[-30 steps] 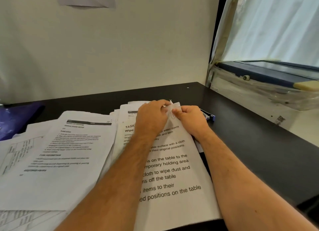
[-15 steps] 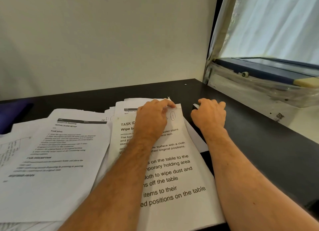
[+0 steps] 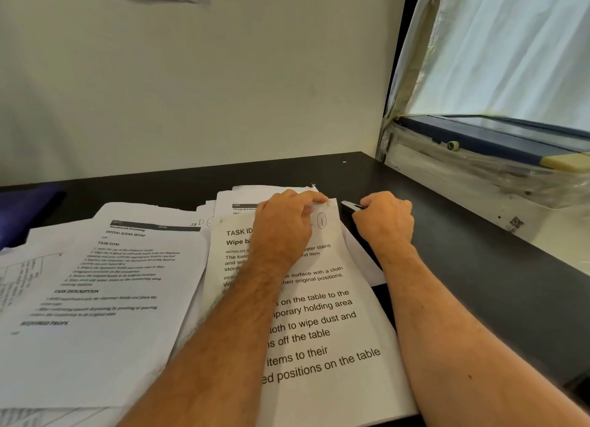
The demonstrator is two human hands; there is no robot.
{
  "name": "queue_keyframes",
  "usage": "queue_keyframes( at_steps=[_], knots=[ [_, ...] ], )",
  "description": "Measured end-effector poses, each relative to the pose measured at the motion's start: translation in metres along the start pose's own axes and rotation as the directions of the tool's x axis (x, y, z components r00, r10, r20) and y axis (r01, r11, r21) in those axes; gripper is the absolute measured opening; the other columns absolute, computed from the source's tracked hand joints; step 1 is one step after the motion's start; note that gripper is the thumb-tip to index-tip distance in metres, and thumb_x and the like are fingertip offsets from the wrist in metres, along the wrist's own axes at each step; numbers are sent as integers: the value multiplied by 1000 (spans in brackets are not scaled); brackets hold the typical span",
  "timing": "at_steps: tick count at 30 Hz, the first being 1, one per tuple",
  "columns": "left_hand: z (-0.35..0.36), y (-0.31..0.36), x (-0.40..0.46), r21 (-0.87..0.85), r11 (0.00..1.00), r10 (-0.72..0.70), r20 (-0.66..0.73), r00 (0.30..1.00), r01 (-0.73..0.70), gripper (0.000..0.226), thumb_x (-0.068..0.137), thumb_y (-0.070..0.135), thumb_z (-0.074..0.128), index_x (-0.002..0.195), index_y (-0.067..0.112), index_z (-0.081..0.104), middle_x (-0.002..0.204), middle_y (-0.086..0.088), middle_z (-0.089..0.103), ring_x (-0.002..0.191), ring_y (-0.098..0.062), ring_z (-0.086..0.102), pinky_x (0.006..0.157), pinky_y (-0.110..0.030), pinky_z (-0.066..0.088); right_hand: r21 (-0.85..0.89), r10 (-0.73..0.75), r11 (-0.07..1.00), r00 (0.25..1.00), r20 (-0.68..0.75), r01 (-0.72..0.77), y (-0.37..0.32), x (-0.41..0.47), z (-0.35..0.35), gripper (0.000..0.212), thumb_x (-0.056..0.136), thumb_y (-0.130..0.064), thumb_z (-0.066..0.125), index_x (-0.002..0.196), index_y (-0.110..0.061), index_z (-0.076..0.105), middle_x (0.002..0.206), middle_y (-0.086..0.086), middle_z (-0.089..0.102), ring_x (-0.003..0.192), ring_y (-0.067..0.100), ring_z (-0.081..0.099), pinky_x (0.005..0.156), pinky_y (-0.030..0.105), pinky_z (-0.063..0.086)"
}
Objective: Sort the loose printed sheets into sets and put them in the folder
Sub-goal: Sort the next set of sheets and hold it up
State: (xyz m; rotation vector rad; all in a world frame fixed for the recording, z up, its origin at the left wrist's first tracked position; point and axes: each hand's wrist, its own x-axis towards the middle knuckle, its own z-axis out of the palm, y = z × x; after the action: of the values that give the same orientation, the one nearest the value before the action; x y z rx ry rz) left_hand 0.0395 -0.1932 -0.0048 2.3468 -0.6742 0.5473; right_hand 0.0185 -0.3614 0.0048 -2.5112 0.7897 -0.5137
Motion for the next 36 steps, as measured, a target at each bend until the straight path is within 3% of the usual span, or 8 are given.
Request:
queue_keyframes(
  at_steps=[3,6,8,10,14,19,25,36],
  knots=[
    [-1,0,-1,-13,1000,1,-20,1000,-1,30,104,27,47,127,37,63,95,11,53,92,-9,50,102,-41,45,358,20,934,995,-98,17,-6,-3,-7,25,92,-20,67,117,-20,72,108,6,67,104,19,56,82,32,51],
    [-1,1,0,3,1000,1,-14,1000,-1,29,104,28,47,127,38,63,97,11,54,94,-9,50,103,-40,43,761,112,646,994,-15,-61,-17,-6,-18,22,93,-21,69,114,-16,71,101,5,68,80,7,56,78,25,50],
    [-1,1,0,3,1000,-1,-7,1000,2,29,104,29,48,127,37,62,98,11,53,95,-10,51,104,-42,43,854,190,475,972,136,-212,-25,-8,-23,12,94,-25,67,98,-14,68,88,7,61,74,10,52,71,26,48],
    [-1,1,0,5,1000,-3,-5,1000,3,29,103,29,48,128,36,62,98,11,52,95,-11,51,103,-43,44,884,220,343,942,253,-318,-27,-9,-23,19,93,-32,67,100,-15,62,91,5,59,74,13,53,67,26,51],
    [-2,2,-1,-2,1000,-1,-21,1000,1,31,103,30,48,130,35,62,106,4,61,101,-15,56,103,-44,45,915,113,120,921,372,-384,-27,-11,-20,30,95,-35,64,114,-13,57,105,13,63,83,21,62,70,31,56],
    [-2,1,-1,12,1000,24,-73,997,-24,31,103,29,48,130,35,62,97,9,53,93,-11,49,101,-41,44,915,83,154,928,364,-373,-27,-12,-21,23,96,-38,62,98,-15,60,101,14,71,83,24,69,75,33,60],
    [-3,1,-2,12,999,45,-105,993,-44,33,102,26,48,131,35,62,96,10,50,93,-9,46,101,-35,38,889,84,328,948,308,-318,-23,-7,-19,33,91,-41,68,109,-13,65,103,13,74,87,24,73,76,34,60],
    [-3,2,-2,49,998,44,-86,995,-40,34,104,26,46,133,34,61,96,8,49,93,-9,43,100,-33,36,902,-51,350,957,287,-252,-27,-15,-15,22,91,-35,68,98,-15,65,100,12,74,84,25,76,75,35,61]
  ],
)
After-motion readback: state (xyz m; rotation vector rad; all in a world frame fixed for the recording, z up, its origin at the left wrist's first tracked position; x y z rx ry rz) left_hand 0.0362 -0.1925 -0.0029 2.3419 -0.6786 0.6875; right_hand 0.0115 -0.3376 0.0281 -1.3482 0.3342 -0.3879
